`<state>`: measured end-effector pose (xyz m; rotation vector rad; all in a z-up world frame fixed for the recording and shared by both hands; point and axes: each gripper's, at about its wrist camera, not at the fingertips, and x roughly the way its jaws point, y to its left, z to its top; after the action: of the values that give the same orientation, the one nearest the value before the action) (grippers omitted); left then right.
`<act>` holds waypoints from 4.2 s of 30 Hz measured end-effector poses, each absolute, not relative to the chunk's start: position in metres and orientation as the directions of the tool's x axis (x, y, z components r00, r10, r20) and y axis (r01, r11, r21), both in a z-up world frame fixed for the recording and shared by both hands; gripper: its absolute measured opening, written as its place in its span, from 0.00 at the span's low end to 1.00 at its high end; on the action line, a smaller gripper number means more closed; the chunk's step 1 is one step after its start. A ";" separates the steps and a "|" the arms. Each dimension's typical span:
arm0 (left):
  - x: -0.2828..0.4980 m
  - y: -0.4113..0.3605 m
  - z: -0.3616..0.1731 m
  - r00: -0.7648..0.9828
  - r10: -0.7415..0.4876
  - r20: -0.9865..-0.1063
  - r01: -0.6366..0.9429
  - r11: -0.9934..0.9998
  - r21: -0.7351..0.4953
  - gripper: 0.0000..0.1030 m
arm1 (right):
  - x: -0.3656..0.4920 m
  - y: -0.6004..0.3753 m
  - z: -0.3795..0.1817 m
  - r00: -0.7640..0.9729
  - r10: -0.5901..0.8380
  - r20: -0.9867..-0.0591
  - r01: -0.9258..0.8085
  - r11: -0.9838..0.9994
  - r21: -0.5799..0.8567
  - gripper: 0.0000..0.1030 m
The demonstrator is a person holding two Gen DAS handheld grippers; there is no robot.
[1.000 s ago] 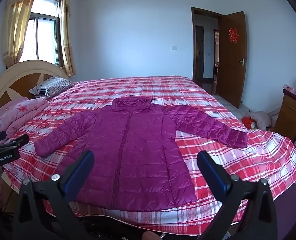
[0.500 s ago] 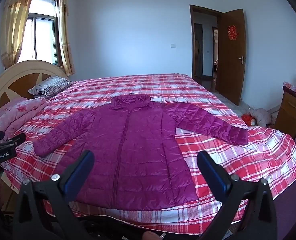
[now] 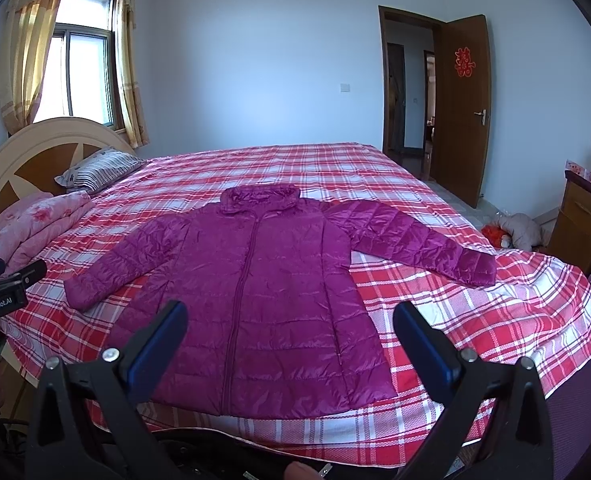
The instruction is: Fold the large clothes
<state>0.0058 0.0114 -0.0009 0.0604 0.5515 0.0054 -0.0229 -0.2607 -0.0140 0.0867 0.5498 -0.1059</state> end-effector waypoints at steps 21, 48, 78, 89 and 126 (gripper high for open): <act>0.007 0.017 -0.002 0.852 0.027 -0.523 0.000 0.999 0.052 0.99 | -0.021 -0.262 -0.016 0.844 -0.078 -0.531 0.125 0.991 0.053 1.00; 0.011 0.019 -0.007 0.846 0.030 -0.533 -0.004 0.999 0.051 0.99 | -0.019 -0.266 -0.019 0.844 -0.084 -0.529 0.133 0.990 0.055 1.00; 0.134 -0.042 -0.073 0.824 -0.002 -0.566 0.094 0.987 0.132 0.99 | 0.039 -0.454 -0.104 0.742 -0.151 -0.653 0.434 0.850 0.297 1.00; 0.226 -0.079 -0.128 0.781 0.062 -0.622 0.057 0.984 0.170 0.99 | 0.113 -0.600 -0.128 0.559 -0.339 -0.757 0.670 0.723 0.171 0.83; 0.213 -0.034 -0.123 0.766 0.023 -0.643 -0.003 0.999 0.032 0.99 | 0.212 -0.407 0.039 0.827 -0.435 -0.356 0.314 0.883 -0.348 0.14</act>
<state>0.2134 -0.0341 -0.1227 0.0297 0.6989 0.0137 0.2118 -0.4068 0.0389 -0.2817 0.4426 -0.4033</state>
